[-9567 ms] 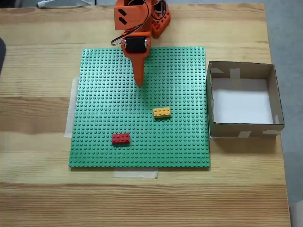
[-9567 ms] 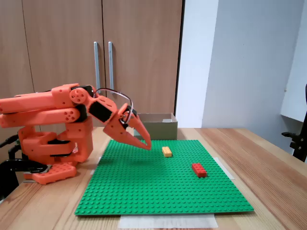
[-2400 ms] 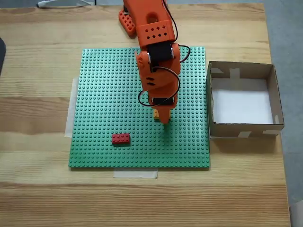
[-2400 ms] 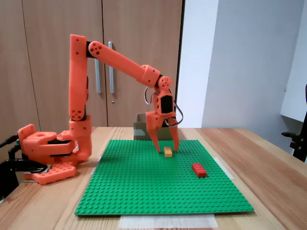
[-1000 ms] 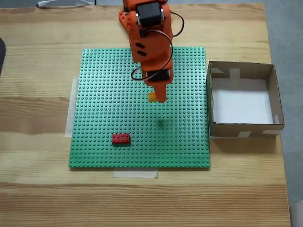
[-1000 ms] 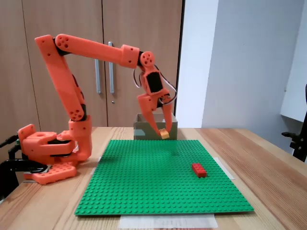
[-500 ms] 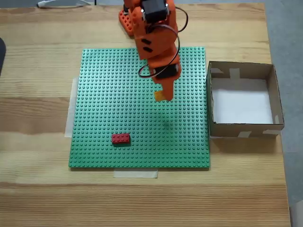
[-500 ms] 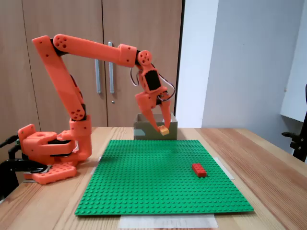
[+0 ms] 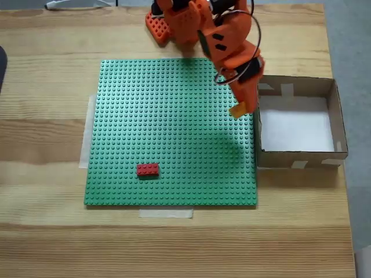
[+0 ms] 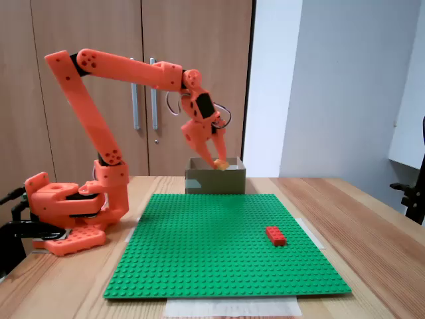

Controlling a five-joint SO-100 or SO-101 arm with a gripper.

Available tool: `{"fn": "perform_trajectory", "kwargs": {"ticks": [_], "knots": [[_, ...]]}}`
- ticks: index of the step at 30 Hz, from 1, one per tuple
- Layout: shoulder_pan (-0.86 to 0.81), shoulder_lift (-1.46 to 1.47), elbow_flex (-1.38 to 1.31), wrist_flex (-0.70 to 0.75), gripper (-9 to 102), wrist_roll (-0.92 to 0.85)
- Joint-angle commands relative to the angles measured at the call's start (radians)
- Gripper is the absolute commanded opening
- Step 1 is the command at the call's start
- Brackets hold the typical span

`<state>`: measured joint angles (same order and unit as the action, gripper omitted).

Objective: Pick the yellow lego block and put it in the box.

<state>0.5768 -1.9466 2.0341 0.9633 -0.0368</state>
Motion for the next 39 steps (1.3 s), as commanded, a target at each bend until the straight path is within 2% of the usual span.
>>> {"fn": "perform_trajectory", "kwargs": {"ticks": [1, 5, 17, 28, 39], "knots": [[0.041, -0.04, -0.037, -0.025, -1, 0.046], [0.098, -0.04, -0.06, -0.057, -1, 0.107], [0.212, 0.012, -0.054, -0.202, -1, 0.097], [0.233, 0.313, -0.319, -0.072, -1, 0.084], [0.252, 0.499, -0.422, -0.098, -1, 0.034]]}}
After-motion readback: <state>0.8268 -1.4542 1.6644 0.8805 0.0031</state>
